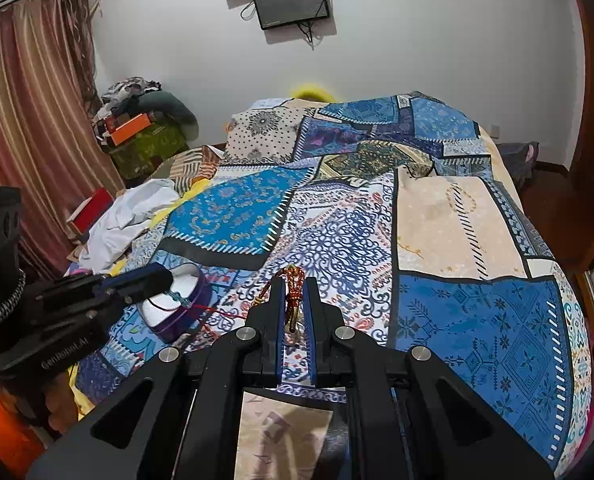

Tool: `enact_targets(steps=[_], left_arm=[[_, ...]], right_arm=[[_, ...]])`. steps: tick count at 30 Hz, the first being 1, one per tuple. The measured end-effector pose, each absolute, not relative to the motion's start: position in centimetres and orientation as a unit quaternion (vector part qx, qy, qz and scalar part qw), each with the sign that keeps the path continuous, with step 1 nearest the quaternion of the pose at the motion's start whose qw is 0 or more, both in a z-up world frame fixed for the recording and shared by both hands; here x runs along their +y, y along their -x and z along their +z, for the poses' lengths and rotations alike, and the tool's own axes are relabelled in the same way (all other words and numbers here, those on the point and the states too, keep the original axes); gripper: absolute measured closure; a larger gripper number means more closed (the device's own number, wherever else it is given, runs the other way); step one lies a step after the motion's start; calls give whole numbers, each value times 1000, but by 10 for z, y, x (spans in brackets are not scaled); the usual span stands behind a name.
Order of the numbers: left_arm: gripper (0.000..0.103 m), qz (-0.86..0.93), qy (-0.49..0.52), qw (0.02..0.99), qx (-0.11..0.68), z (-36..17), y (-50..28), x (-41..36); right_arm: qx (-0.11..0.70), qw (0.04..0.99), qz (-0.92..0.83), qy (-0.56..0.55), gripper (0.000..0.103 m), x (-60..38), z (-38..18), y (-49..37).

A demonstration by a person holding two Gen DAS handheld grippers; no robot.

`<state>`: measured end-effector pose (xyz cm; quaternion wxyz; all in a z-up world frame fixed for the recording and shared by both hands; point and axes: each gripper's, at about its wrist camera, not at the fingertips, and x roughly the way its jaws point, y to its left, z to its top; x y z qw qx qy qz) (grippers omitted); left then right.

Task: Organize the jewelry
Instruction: 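Close the right gripper on the red-and-gold beaded bracelet, then carry the bracelet with the right gripper over the purple heart tin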

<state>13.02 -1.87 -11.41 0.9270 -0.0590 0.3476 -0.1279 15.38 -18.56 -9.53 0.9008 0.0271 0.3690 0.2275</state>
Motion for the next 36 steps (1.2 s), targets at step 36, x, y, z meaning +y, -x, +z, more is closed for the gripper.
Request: enact_targets(steps=[36], left_arm=[[97,-33,69,960,270,-68,-108,77]], right_arm=[[370,874,314,0,95,-79,-92,-166]])
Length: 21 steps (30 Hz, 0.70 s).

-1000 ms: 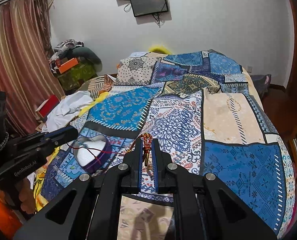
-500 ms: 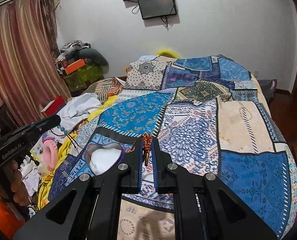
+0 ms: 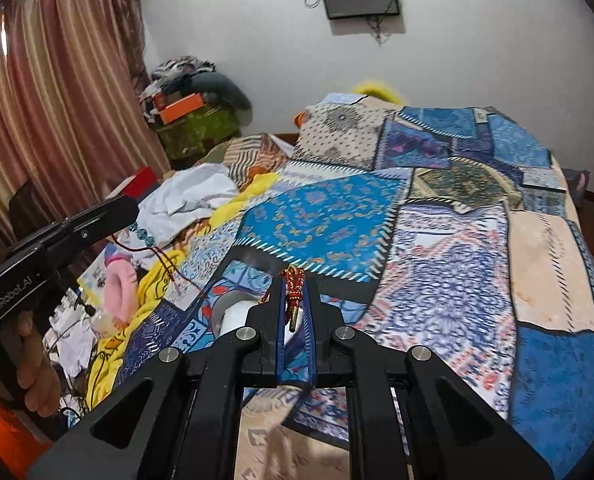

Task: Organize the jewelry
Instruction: 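Carry the bracelet with the right gripper over the purple heart tin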

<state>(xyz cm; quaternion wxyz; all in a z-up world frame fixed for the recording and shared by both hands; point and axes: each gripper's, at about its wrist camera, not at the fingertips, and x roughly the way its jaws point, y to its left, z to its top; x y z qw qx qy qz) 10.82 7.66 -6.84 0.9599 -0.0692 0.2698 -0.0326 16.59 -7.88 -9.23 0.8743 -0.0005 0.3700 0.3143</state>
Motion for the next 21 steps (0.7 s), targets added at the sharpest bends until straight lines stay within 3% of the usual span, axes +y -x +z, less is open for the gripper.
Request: enact_targets(steps=[21], left_arm=[[97,-34,79,942,325,-113,-142,80]], right_arm=[[448,825,340,44,95,-31,-147,-192]])
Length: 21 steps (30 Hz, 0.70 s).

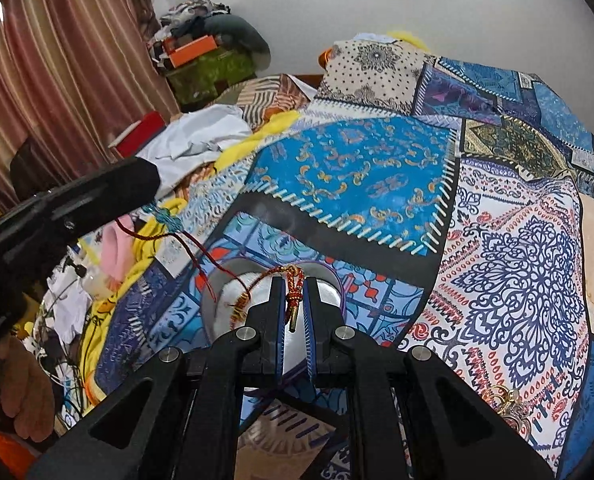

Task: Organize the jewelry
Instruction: 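Carry the bracelet with the right gripper over the purple heart tin, then lower the bracelet into the heart tin and open the right gripper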

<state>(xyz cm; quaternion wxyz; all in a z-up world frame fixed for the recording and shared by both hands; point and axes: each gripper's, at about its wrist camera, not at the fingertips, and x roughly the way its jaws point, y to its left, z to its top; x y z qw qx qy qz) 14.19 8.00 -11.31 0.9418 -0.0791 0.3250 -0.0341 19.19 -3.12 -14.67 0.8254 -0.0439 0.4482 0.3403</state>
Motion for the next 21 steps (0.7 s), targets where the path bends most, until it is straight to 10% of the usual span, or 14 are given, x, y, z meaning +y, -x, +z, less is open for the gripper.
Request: enact_targets(steps=[21], left_arm=[[97,-60,90,912,395,-158,-147,75]], right_arm=[[467,810,349,59,95,-33,-150,-188]])
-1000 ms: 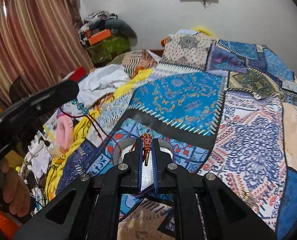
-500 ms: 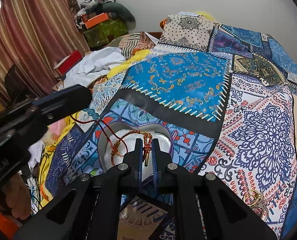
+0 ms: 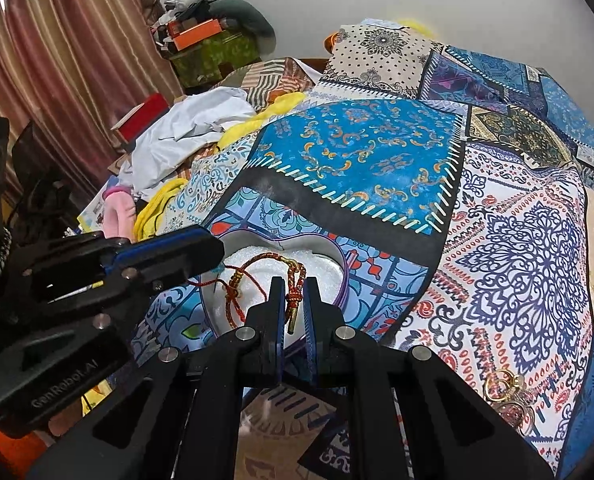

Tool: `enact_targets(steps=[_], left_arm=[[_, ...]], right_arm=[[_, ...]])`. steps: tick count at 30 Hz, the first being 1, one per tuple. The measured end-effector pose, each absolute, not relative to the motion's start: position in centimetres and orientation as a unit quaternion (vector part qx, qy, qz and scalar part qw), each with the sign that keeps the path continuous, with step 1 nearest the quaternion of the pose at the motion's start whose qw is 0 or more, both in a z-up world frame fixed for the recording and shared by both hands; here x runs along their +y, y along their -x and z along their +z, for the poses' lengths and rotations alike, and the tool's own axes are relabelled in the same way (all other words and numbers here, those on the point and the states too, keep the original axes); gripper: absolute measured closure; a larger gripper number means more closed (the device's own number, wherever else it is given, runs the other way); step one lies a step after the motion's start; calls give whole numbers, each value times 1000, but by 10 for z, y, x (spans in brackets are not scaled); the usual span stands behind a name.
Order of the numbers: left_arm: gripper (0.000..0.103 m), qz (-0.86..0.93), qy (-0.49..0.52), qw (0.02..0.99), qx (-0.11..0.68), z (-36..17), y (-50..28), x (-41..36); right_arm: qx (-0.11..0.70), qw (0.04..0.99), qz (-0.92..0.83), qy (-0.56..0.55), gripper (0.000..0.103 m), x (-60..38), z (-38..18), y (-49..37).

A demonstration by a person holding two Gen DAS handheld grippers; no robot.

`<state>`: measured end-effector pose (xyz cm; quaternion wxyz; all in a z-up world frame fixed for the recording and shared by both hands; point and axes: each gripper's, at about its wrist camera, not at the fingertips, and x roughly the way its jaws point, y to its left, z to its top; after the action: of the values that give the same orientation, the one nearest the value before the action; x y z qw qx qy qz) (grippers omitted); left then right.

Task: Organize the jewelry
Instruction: 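Lower the bracelet into the heart tin and open the right gripper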

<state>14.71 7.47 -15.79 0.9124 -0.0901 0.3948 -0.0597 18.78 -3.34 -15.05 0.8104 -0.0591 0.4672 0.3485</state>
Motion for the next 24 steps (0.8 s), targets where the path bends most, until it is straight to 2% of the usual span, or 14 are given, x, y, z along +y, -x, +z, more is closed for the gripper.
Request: enact_targets(steps=[5,9,15,17,22,24], left_arm=[[97,-59,77,911,400,-158,-147,69],[97,-54,69,911,403,-156,-146,67],[94,-39,64,915,395,-145,-139,70],[91,-35,61,918,390,-139,-136,70],[74,-30,47,929,366,-119,-125,65],[71,-28,40,934,354,-111,-121,60]], right_arm=[[462,814,348,56,92,-40,-143,-186],[455,820,342,55,83,-45,-137,-185],[442,831,333,51,82,-56,-124,-181],[434,837,330,51,82,-62,-118,-178],[411,852,320,42,82,-78,-101,-171],[404,858,316,35,82,-85,-94,-170]])
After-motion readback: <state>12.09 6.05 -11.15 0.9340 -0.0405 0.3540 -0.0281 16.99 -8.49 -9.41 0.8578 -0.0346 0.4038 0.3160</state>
